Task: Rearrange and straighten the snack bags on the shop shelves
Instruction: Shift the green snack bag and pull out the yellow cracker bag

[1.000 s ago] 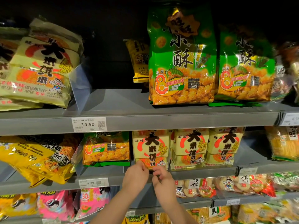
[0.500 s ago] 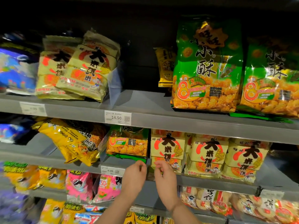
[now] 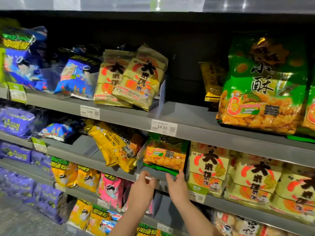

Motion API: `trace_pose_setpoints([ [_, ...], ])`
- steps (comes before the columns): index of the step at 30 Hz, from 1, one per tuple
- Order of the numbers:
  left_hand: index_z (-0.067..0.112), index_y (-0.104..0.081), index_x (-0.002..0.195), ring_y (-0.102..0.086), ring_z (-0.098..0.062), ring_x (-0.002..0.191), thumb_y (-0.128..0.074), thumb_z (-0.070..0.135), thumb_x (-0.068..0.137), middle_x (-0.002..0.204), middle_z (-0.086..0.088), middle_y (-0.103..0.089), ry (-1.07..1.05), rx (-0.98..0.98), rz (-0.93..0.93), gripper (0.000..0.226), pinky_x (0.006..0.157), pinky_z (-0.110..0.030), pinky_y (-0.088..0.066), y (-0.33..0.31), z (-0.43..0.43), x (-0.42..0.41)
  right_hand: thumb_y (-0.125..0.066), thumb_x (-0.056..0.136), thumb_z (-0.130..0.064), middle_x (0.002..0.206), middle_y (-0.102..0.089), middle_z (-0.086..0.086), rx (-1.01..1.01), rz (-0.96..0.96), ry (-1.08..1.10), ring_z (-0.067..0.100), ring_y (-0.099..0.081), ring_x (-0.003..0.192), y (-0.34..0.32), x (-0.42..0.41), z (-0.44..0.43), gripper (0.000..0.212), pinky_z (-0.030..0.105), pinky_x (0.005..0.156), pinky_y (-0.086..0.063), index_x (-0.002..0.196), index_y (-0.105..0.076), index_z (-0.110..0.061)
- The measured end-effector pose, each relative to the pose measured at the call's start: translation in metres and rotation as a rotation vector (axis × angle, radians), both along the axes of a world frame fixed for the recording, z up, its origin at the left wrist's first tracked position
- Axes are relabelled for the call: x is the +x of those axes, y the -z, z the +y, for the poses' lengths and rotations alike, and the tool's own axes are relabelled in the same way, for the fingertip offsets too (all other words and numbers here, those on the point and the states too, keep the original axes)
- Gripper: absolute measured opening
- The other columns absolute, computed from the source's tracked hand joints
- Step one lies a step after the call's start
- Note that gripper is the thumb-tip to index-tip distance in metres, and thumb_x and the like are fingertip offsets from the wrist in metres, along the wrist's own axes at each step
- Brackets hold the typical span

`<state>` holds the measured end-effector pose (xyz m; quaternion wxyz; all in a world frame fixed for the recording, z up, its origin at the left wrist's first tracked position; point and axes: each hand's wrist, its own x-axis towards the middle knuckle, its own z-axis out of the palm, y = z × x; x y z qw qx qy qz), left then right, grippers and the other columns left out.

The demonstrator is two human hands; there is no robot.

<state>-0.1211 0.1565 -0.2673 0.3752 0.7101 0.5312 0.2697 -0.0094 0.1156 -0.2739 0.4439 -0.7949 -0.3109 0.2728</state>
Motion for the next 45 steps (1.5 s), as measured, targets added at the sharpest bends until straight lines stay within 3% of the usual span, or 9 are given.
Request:
trace_pose_setpoints([
  [2,0.017,-0.039,0.134,-0.058,-0.027,0.108,-0.046,0.032,0.092,0.123,-0.008,-0.06,0.031,-0.034,-0.001,0.045,0.08,-0.03,-0.041,0.002,0.013,0.001,-0.044,0.096,-0.035,0.144,-0.043,0.014,-0.047,-0.043,0.085,0.03,-0.049,0.123,0.0,0.003,0.012,0.073,0.033,0.092,-0.044,0.149,-0.001,-0.01],
  [7,0.013,-0.021,0.145,-0.054,-0.026,0.117,-0.049,0.035,0.091,0.131,-0.01,-0.054,0.177,-0.093,0.076,0.065,0.088,-0.032,-0.043,0.012,0.048,0.008,-0.045,0.096,-0.034,0.139,-0.048,0.012,-0.101,0.021,0.251,0.029,-0.051,0.121,0.009,0.015,0.034,0.066,0.032,0.091,-0.046,0.147,-0.015,-0.006],
  [9,0.012,-0.018,0.146,-0.05,-0.027,0.124,-0.05,0.036,0.091,0.141,-0.011,-0.046,0.211,-0.091,0.109,0.068,0.094,-0.034,-0.041,0.017,0.059,0.008,-0.045,0.097,-0.028,0.116,-0.057,0.007,-0.053,0.041,0.304,0.028,-0.058,0.104,0.013,0.012,0.036,0.051,0.029,0.074,-0.047,0.139,-0.028,-0.005],
  [13,0.01,-0.014,0.147,-0.046,-0.026,0.127,-0.051,0.034,0.091,0.147,-0.009,-0.038,0.243,-0.114,0.085,0.071,0.097,-0.033,-0.04,0.028,0.067,0.003,-0.044,0.097,-0.017,0.078,-0.048,0.0,0.139,0.172,0.422,0.02,-0.046,0.074,0.024,0.007,0.042,0.007,0.031,0.073,-0.035,0.094,-0.046,-0.011],
  [20,0.012,-0.021,0.145,-0.046,-0.027,0.127,-0.053,0.031,0.09,0.144,-0.008,-0.042,0.258,-0.141,-0.003,0.067,0.103,-0.038,-0.04,0.036,0.075,-0.009,-0.05,0.094,-0.027,0.087,-0.043,0.008,0.233,0.053,0.521,0.019,-0.041,0.075,0.015,-0.005,0.053,0.033,0.034,0.07,-0.035,0.063,-0.039,-0.027],
  [28,0.01,-0.042,0.134,-0.056,-0.024,0.107,-0.053,0.034,0.09,0.13,-0.012,-0.052,0.267,-0.159,-0.063,0.052,0.092,-0.037,-0.047,0.038,0.069,-0.013,-0.06,0.089,-0.017,0.059,-0.025,0.001,0.313,0.09,0.424,0.013,-0.023,0.057,-0.011,-0.005,0.046,0.046,0.026,0.055,-0.024,0.06,-0.025,-0.016],
  [34,0.002,-0.044,0.117,-0.052,-0.025,0.095,-0.053,0.047,0.087,0.103,-0.008,-0.054,0.192,-0.455,-0.285,0.054,0.094,-0.045,-0.045,0.027,0.057,-0.015,-0.057,0.09,-0.011,0.056,-0.023,-0.001,0.433,0.014,0.363,0.007,-0.023,0.05,-0.003,-0.027,0.016,0.043,0.02,0.051,-0.022,0.059,-0.027,-0.016],
  [40,0.005,-0.021,0.144,-0.042,-0.034,0.128,-0.055,0.044,0.086,0.143,-0.017,-0.04,0.157,-0.5,-0.392,0.077,0.104,-0.05,-0.038,0.023,0.039,-0.023,-0.056,0.091,-0.015,0.061,-0.022,0.0,0.44,0.087,0.383,0.012,-0.022,0.058,-0.007,-0.045,-0.004,0.042,0.026,0.054,-0.021,0.062,-0.026,-0.016],
  [45,0.003,-0.041,0.126,-0.056,-0.031,0.104,-0.06,0.04,0.085,0.108,-0.01,-0.054,0.14,-0.523,-0.438,0.058,0.093,-0.047,-0.048,0.014,0.013,-0.041,-0.054,0.093,-0.021,0.066,-0.021,0.004,0.439,0.079,0.314,0.016,-0.02,0.063,-0.018,-0.058,-0.036,0.039,0.028,0.057,-0.02,0.066,-0.026,-0.015],
])
